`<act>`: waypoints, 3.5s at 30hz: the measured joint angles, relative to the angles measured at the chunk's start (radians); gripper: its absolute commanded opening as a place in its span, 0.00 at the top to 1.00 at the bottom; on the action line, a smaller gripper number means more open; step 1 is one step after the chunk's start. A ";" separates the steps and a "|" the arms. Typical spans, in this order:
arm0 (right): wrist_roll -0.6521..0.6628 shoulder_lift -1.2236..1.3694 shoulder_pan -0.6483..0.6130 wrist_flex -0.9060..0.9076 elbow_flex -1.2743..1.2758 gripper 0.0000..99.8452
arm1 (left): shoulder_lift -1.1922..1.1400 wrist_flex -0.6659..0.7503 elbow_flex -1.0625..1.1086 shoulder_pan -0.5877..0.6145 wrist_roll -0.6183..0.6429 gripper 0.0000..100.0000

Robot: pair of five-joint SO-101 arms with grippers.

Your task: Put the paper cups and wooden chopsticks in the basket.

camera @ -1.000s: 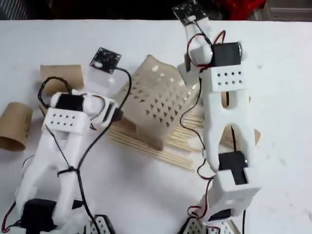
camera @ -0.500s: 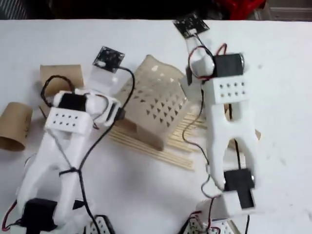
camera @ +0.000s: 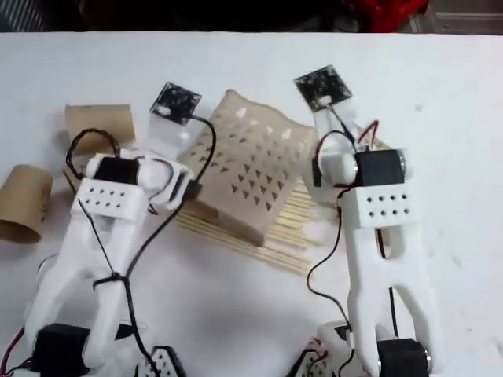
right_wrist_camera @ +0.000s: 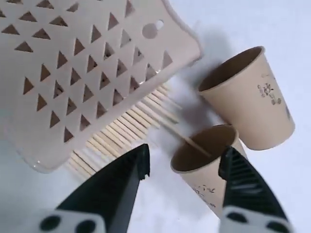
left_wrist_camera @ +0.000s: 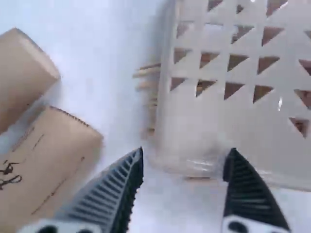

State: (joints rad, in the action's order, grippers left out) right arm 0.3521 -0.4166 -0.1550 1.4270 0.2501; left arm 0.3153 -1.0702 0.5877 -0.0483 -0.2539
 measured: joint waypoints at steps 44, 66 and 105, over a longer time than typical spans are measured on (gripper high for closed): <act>-0.354 0.356 -0.215 0.183 -0.646 0.76 | 0.018 0.110 0.362 0.144 -0.370 0.73; -0.535 0.511 -0.253 0.272 -0.671 0.76 | 0.018 0.110 0.362 0.144 -0.370 0.73; -0.373 0.272 -0.232 0.288 -0.755 0.98 | -0.017 0.121 0.439 0.144 -0.368 0.73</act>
State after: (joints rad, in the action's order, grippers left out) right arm -0.0207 -0.1450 -0.3867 1.7154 -0.5048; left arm 0.2984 -0.9490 1.0265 0.0959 -0.6222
